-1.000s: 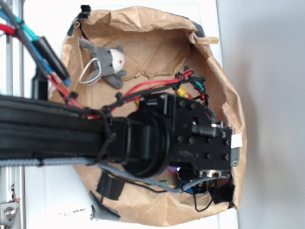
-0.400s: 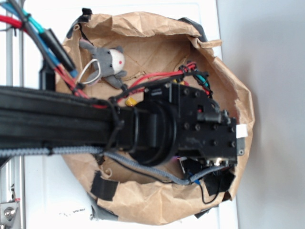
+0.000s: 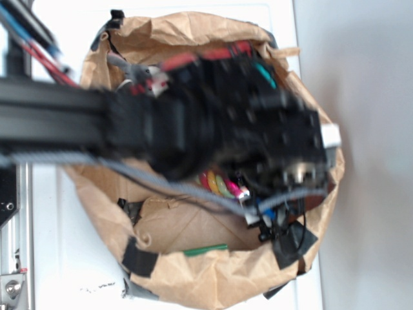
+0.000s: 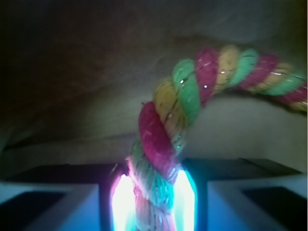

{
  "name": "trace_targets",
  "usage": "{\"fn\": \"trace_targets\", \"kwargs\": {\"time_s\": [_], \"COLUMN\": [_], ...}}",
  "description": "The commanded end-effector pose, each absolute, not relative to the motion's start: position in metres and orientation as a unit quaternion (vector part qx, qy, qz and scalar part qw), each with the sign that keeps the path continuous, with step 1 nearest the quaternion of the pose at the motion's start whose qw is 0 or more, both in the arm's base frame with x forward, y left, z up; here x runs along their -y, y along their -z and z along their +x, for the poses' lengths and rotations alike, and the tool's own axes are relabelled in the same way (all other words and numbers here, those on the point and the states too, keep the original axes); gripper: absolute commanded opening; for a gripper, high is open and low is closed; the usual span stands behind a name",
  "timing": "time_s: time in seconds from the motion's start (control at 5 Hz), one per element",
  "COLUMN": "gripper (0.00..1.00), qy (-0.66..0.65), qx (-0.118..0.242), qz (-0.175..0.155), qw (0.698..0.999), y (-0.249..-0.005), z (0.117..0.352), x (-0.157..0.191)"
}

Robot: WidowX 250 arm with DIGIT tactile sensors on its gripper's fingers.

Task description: Grab the multicolored rope.

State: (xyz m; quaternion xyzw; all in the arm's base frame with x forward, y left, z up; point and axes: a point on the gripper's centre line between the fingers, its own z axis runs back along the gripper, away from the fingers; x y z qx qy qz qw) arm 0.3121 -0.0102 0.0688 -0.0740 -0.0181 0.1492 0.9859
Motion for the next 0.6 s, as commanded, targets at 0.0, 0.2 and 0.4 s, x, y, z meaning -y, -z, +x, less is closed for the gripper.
{"fn": "trace_targets", "kwargs": {"time_s": [0.0, 0.2, 0.4], "gripper": [0.0, 0.0, 0.0], "qy": [-0.137, -0.12, -0.087], "qx": [0.031, 0.032, 0.055], "qz": [-0.128, -0.134, -0.129], "qw": [0.982, 0.983, 0.986], "y": [-0.141, -0.157, -0.165], "z": [0.308, 0.296, 0.289], "x": [-0.035, -0.046, -0.049]}}
